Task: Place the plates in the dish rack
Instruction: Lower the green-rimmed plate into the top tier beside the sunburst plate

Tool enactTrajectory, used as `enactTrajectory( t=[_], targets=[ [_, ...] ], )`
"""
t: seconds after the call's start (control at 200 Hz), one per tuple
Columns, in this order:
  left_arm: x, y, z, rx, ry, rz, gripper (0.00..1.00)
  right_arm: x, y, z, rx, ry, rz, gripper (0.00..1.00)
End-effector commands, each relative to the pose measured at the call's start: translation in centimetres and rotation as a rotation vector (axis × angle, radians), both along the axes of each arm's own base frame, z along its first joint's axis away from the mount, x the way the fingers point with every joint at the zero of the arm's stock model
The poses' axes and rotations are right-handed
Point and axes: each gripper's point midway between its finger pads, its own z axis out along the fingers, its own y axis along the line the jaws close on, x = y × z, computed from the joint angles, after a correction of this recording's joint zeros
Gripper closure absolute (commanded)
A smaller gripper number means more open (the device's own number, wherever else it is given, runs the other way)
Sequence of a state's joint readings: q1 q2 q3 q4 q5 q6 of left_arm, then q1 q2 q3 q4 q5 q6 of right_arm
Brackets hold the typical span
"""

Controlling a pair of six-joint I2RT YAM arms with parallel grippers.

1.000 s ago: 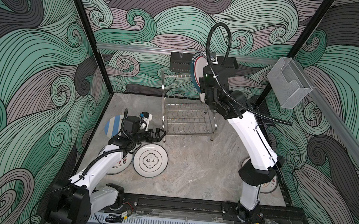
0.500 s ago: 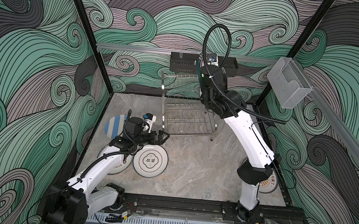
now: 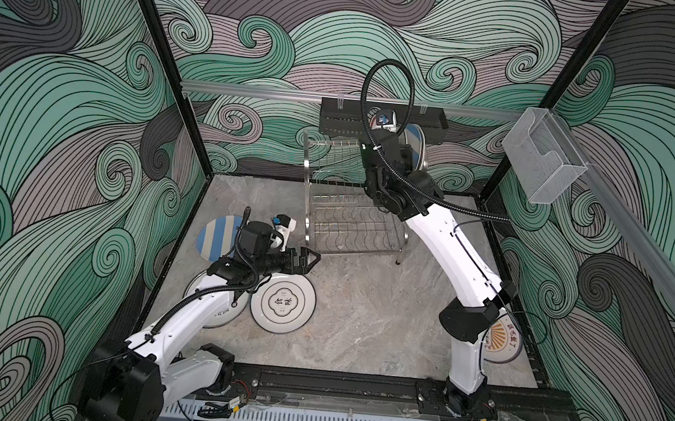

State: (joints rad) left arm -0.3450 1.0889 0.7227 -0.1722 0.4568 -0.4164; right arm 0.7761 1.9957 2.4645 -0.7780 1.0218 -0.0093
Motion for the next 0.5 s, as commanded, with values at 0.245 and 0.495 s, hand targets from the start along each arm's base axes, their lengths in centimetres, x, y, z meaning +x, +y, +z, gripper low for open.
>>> enactTrajectory(
  t=[0.245, 0.495],
  targets=[
    [0.0, -0.2, 0.3, 0.022, -0.010, -0.006, 0.01, 0.2, -2.1, 1.1, 0.069, -0.069, -0.096, 1.00],
    [0.0, -0.3, 0.3, 0.024, -0.012, -0.007, 0.01, 0.4, -2.3, 0.6, 0.076, -0.060, -0.095, 1.00]
  ],
)
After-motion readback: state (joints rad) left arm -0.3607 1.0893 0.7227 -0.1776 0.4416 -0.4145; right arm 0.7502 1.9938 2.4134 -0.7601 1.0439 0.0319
